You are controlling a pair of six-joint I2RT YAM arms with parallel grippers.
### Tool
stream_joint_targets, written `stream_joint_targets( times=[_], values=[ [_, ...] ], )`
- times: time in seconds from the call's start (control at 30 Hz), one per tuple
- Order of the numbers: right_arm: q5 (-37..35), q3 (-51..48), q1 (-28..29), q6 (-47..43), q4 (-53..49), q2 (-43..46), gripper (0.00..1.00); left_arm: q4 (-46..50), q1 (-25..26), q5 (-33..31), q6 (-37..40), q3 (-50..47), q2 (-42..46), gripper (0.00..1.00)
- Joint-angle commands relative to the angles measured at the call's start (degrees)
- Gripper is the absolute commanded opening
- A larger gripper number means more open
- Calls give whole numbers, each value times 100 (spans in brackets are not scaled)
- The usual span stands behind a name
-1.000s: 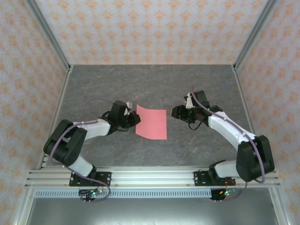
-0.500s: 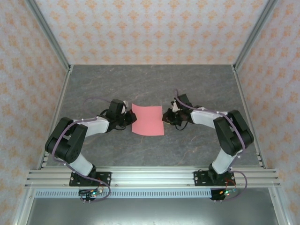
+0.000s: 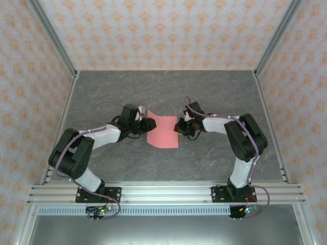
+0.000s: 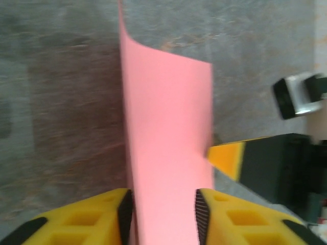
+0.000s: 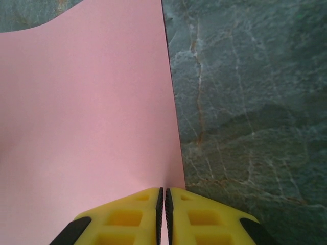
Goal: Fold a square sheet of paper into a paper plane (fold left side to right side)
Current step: First fold in half a square sheet of paper at the center of the table.
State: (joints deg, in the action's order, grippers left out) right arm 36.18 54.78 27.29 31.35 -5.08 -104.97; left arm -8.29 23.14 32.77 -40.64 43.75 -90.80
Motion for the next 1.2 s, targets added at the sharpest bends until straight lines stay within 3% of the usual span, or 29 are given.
stream_joint_targets(
  times=[0.0, 0.3, 0.53, 0.6, 0.77, 0.9, 1.0, 1.17],
  values=[
    [-486, -43, 43, -130, -664, -217, 14, -97, 231, 295, -47, 387, 127, 48],
    [-314, -294, 40, 39, -125, -86, 15, -535, 575, 473, -345, 759, -632, 58],
    [-49, -309, -95, 53, 113, 383, 21, -689, 601, 414, -421, 763, -880, 58],
    [40, -336, -200, 52, 135, 611, 23, -682, 606, 416, -415, 775, -894, 57],
    [421, -376, -468, -75, -26, 1072, 39, -665, 604, 359, -422, 774, -878, 51],
    [985, -728, -512, 326, 917, 1245, 46, -647, 610, 352, -434, 810, -923, 44],
    [1317, -898, -506, 767, 1627, 1129, 47, -647, 613, 345, -444, 831, -939, 39],
    [1510, -838, -466, 1003, 1986, 832, 45, -614, 622, 317, -436, 821, -933, 35]
  ],
)
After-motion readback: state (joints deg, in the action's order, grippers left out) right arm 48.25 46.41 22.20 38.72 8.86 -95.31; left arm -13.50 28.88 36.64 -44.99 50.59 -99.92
